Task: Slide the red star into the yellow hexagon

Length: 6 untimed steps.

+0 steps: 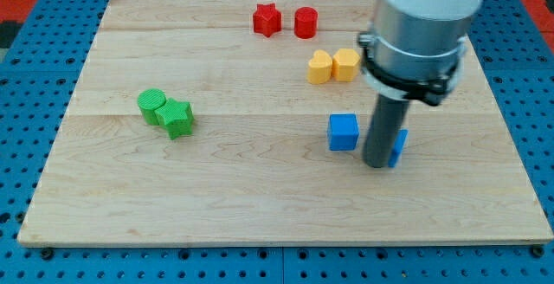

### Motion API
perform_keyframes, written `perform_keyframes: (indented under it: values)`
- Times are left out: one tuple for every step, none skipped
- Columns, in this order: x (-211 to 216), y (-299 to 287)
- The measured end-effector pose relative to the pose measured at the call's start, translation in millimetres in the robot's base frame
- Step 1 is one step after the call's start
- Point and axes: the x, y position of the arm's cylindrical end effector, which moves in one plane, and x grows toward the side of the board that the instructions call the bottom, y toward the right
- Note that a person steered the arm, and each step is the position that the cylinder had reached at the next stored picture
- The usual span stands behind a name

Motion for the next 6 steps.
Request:
perform_keyframes:
  values:
    - [0, 43]
    - [-6, 46]
    - [16, 52]
    - [11, 0]
    - [10, -104]
    - [-50, -144]
